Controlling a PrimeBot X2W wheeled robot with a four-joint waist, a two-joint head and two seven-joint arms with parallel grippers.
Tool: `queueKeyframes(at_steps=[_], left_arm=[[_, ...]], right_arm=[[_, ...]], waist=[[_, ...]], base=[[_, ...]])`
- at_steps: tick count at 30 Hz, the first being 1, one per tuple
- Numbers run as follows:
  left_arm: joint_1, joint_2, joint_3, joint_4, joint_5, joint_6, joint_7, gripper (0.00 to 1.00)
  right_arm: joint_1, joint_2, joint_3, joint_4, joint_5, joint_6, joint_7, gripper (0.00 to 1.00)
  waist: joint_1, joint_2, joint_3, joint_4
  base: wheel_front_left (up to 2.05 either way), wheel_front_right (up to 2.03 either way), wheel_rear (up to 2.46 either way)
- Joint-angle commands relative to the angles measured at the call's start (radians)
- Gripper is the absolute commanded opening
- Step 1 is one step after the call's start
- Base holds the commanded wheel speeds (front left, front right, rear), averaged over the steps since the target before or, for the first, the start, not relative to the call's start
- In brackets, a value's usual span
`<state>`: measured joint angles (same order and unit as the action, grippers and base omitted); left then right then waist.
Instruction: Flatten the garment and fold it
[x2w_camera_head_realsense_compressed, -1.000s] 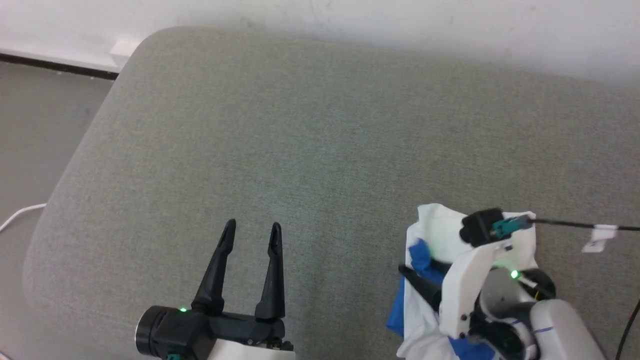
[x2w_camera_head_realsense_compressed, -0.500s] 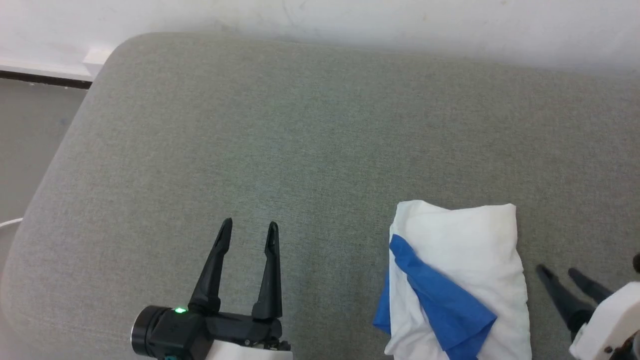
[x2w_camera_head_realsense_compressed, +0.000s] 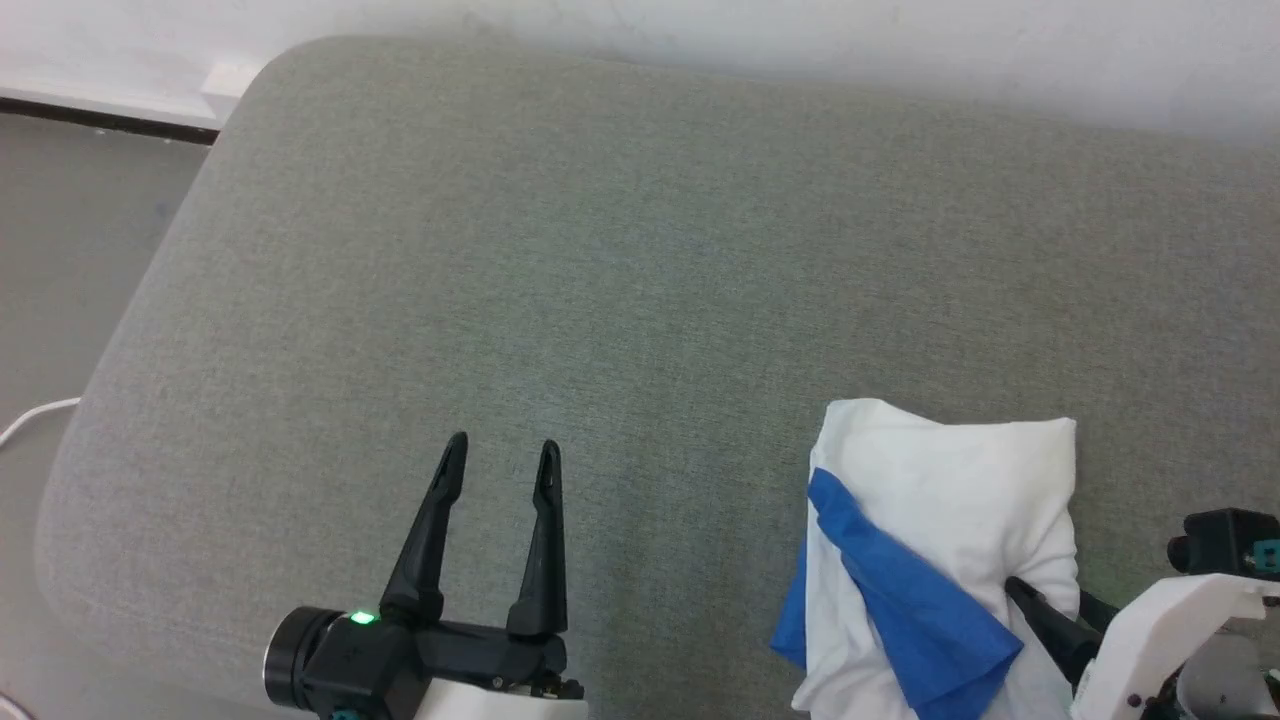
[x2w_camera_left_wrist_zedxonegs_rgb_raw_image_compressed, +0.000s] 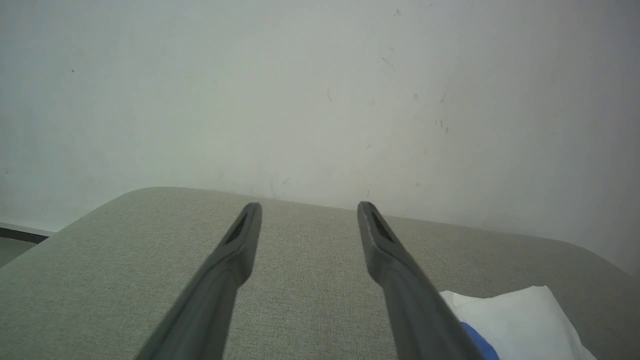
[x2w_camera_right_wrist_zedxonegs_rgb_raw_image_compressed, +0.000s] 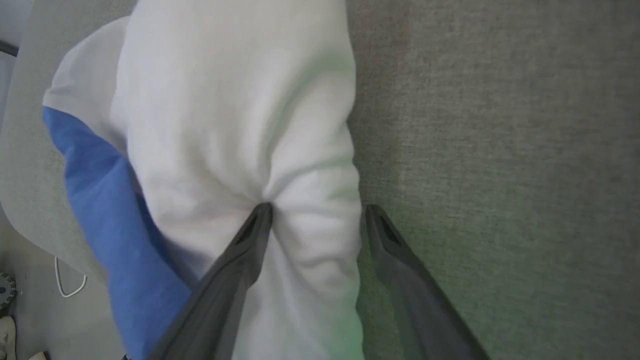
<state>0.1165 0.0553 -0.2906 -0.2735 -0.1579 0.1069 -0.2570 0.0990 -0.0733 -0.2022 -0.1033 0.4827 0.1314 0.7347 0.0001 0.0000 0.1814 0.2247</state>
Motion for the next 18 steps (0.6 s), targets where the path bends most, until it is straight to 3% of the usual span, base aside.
queueKeyframes(at_steps=[1, 4, 5, 6, 12, 18], left_arm=[[-0.005, -0.005, 0.003, -0.003, 0.005, 0.002, -0.005, 1.00], [-0.003, -0.005, 0.003, -0.003, 0.005, 0.001, -0.005, 1.00], [-0.003, -0.005, 0.003, -0.004, 0.005, 0.001, -0.005, 1.00], [-0.003, -0.005, 0.003, -0.005, 0.006, 0.000, -0.005, 1.00], [0.001, -0.005, 0.001, -0.009, 0.017, 0.003, -0.005, 1.00], [-0.005, -0.005, -0.001, -0.008, 0.022, 0.002, -0.005, 1.00]], right_arm=[[-0.015, -0.002, 0.006, 0.011, -0.005, -0.001, -0.006, 1.00], [-0.032, -0.002, 0.017, 0.068, -0.020, -0.001, -0.020, 1.00], [-0.038, -0.001, 0.020, 0.086, -0.025, -0.001, -0.029, 0.45], [-0.045, 0.001, 0.021, 0.101, -0.030, -0.001, -0.042, 0.00], [-0.085, 0.006, 0.045, 0.130, -0.034, -0.001, -0.100, 0.00], [-0.146, -0.032, 0.043, 0.115, -0.042, -0.001, -0.107, 0.00]], waist=[[-0.0001, 0.0000, 0.001, 0.010], [-0.0001, 0.0000, -0.004, 0.020], [-0.0001, 0.0000, -0.007, 0.022], [-0.0001, 0.0000, -0.009, 0.023], [-0.0001, 0.0000, -0.021, -0.005], [-0.0001, 0.0000, -0.022, -0.073]], base=[[0.00, 0.00, 0.00], [0.00, 0.00, 0.00], [0.00, 0.00, 0.00], [0.00, 0.00, 0.00], [0.00, 0.00, 0.00], [0.00, 0.00, 0.00]])
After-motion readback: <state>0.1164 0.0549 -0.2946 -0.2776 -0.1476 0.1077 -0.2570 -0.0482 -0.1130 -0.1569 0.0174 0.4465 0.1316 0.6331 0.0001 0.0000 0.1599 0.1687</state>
